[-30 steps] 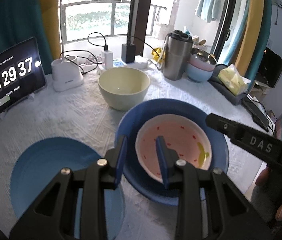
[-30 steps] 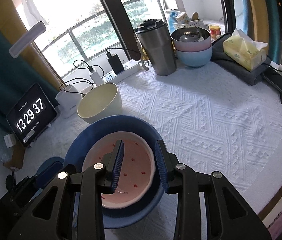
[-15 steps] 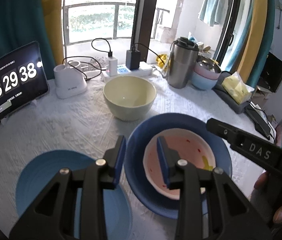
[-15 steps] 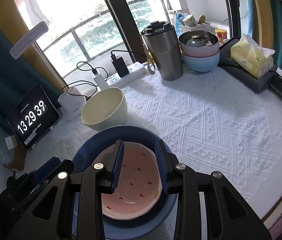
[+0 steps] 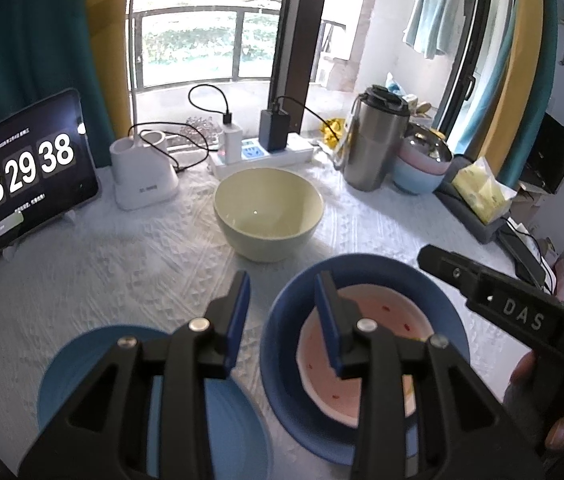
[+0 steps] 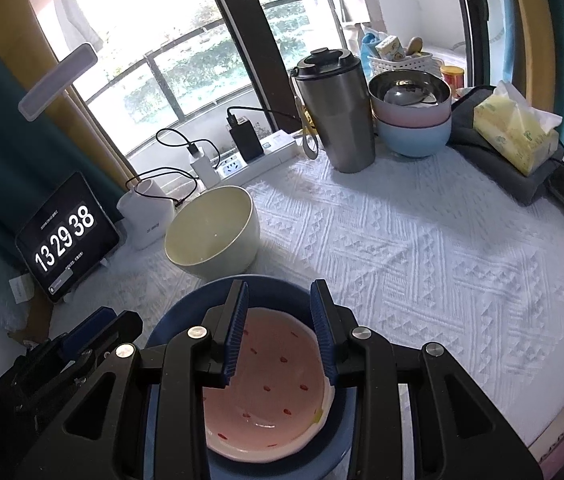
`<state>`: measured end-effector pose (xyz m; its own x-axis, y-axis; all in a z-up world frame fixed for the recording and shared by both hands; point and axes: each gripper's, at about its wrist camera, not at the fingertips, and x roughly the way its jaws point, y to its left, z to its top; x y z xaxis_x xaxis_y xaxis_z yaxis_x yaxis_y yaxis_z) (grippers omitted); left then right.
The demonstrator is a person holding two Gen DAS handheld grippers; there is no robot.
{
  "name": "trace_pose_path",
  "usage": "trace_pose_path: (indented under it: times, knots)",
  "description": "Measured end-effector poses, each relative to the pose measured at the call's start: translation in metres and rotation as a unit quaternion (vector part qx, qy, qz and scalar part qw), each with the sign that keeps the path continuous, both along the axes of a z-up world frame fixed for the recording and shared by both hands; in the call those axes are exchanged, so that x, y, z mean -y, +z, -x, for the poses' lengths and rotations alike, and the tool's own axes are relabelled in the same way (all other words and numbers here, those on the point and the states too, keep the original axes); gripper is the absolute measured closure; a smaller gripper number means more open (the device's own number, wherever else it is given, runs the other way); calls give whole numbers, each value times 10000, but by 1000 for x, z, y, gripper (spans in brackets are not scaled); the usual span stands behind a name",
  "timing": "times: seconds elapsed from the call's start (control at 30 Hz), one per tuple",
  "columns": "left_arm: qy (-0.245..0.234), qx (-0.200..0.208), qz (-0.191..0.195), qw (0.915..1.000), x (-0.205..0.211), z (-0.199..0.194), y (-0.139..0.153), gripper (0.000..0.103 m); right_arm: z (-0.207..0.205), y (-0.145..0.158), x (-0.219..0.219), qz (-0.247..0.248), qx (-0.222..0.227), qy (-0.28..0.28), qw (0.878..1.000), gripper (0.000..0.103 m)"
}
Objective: Organize plates and bowls
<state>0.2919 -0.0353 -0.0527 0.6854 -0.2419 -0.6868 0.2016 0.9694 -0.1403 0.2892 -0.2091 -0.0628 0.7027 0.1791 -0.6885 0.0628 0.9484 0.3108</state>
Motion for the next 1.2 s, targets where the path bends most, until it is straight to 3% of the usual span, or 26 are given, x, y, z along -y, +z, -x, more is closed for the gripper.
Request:
trace_pose_path:
  times: [0.57,1.2]
  knots:
    - [155,-66,31,9999,0,-34,0,67,-31,2,7,56,-56,118,9999,69]
    - [356,-353,94,9987,-2,-82,-18,67,-83,-5,7,46,-294,419,9987,68]
